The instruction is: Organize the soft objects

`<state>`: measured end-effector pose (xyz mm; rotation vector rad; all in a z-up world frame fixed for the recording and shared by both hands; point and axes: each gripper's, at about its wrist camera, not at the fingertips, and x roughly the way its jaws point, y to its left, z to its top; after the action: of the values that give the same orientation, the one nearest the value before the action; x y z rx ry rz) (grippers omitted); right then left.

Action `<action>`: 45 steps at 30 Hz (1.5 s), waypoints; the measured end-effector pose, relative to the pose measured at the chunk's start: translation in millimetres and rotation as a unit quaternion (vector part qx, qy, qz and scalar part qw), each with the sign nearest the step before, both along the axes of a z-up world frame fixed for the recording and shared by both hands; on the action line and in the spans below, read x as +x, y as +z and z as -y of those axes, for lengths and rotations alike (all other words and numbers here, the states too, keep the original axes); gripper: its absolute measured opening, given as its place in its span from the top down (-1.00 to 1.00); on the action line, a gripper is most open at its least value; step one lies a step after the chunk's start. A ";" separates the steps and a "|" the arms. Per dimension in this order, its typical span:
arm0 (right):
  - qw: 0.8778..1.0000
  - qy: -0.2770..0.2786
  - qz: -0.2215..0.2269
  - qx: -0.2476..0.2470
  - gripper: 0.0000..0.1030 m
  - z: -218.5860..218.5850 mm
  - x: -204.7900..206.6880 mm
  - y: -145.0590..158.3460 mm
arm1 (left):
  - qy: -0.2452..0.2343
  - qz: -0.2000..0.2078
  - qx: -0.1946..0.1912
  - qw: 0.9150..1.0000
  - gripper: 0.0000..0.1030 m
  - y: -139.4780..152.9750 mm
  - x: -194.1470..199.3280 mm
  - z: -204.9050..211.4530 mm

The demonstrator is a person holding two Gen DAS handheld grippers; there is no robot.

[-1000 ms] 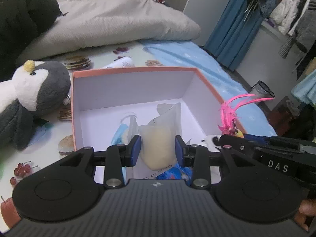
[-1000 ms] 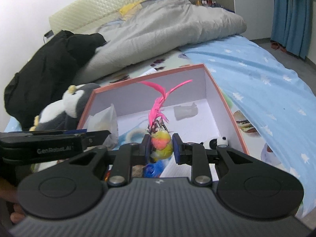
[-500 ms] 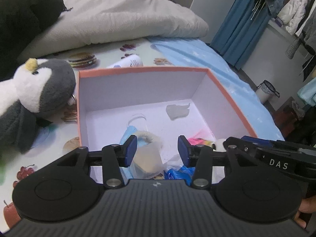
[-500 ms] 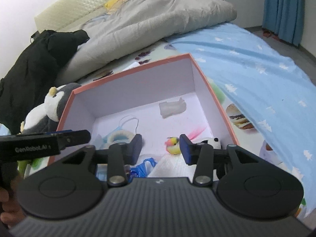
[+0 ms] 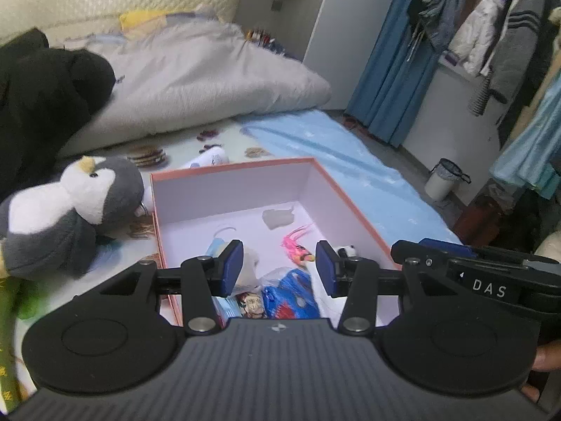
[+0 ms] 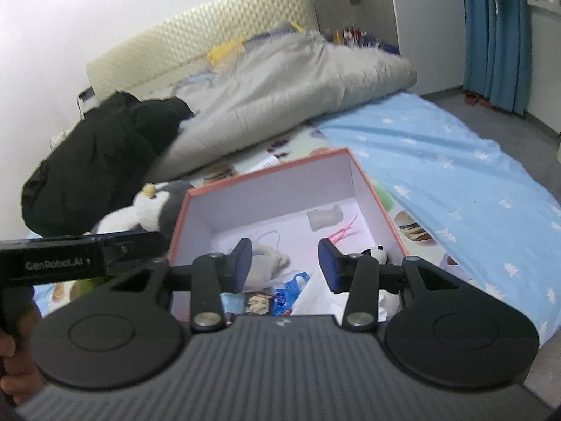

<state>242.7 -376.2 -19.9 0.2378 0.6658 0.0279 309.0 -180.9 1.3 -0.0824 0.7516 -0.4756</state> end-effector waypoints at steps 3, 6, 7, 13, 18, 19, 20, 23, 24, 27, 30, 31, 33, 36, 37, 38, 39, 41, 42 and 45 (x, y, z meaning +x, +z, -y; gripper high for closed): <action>1.000 0.000 0.016 -0.005 0.13 -6.0 -23.2 13.8 | -0.003 0.014 -0.008 1.000 -0.01 16.5 -27.8 -6.2; 0.999 -0.001 0.030 -0.010 0.13 -10.9 -46.2 26.0 | -0.007 0.029 -0.012 0.999 -0.01 30.0 -55.0 -10.9; 0.999 -0.002 0.035 -0.011 0.13 -11.8 -53.4 29.4 | -0.007 0.032 -0.012 0.999 -0.01 34.7 -64.8 -12.9; 0.998 -0.004 0.057 -0.016 0.13 -20.1 -93.9 44.3 | -0.012 0.054 -0.018 0.998 -0.01 54.5 -115.1 -23.3; 0.998 -0.004 0.067 -0.019 0.13 -25.1 -122.6 48.5 | -0.012 0.069 -0.023 0.997 -0.06 64.9 -153.1 -32.8; 0.997 -0.003 0.071 -0.022 0.13 -26.8 -128.3 48.7 | -0.011 0.073 -0.022 0.997 -0.12 65.3 -159.3 -34.9; 0.997 -0.004 0.072 -0.026 0.13 -27.9 -132.9 48.1 | -0.010 0.076 -0.020 0.997 -0.12 65.9 -167.0 -35.9; 0.997 -0.010 0.071 -0.025 0.13 -29.9 -144.7 42.8 | -0.009 0.077 -0.017 0.997 -0.13 64.2 -185.6 -38.0; 0.997 -0.009 0.070 -0.027 0.13 -31.2 -148.7 41.1 | -0.007 0.076 -0.018 0.997 -0.13 63.3 -191.9 -39.5; 0.997 -0.008 0.065 -0.029 0.13 -33.8 -160.5 34.7 | 0.000 0.072 -0.017 0.997 -0.15 58.5 -207.8 -43.9; 0.997 -0.009 0.066 -0.035 0.13 -36.7 -172.5 30.3 | 0.009 0.066 -0.015 0.998 -0.25 52.7 -220.2 -50.2; 0.997 -0.009 0.065 -0.032 0.13 -36.0 -176.1 29.0 | 0.013 0.065 -0.014 0.998 -0.27 51.6 -225.1 -52.9; 0.997 -0.012 0.066 -0.027 0.13 -34.9 -182.6 27.6 | 0.017 0.064 -0.016 0.998 -0.27 49.4 -230.5 -56.8; 0.997 -0.015 0.066 -0.024 0.13 -32.8 -190.7 23.9 | 0.021 0.064 -0.017 0.998 -0.27 46.9 -237.3 -60.5; 0.997 -0.015 0.067 -0.025 0.13 -32.6 -191.6 23.2 | 0.022 0.063 -0.016 0.998 -0.27 45.9 -238.5 -61.3; 0.997 -0.014 0.069 -0.026 0.13 -32.5 -192.8 22.2 | 0.022 0.064 -0.016 0.998 -0.27 45.2 -239.2 -61.4; 0.997 -0.012 0.072 -0.029 0.13 -32.7 -194.7 20.9 | 0.021 0.065 -0.017 0.998 -0.27 43.5 -242.0 -61.8; 0.997 -0.012 0.071 -0.038 0.13 -33.6 -195.5 17.0 | 0.022 0.065 -0.017 0.998 -0.27 43.8 -240.8 -61.8; 0.997 -0.011 0.070 -0.037 0.13 -33.7 -196.4 15.5 | 0.023 0.065 -0.018 0.997 -0.27 42.5 -241.5 -62.6; 0.997 -0.012 0.065 -0.038 0.13 -33.7 -195.3 12.2 | 0.026 0.061 -0.023 0.998 -0.27 39.7 -243.1 -65.5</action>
<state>47.4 -342.4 -7.8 0.1696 0.5332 -0.0049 65.8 -115.4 41.0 -0.1150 0.6176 -0.4448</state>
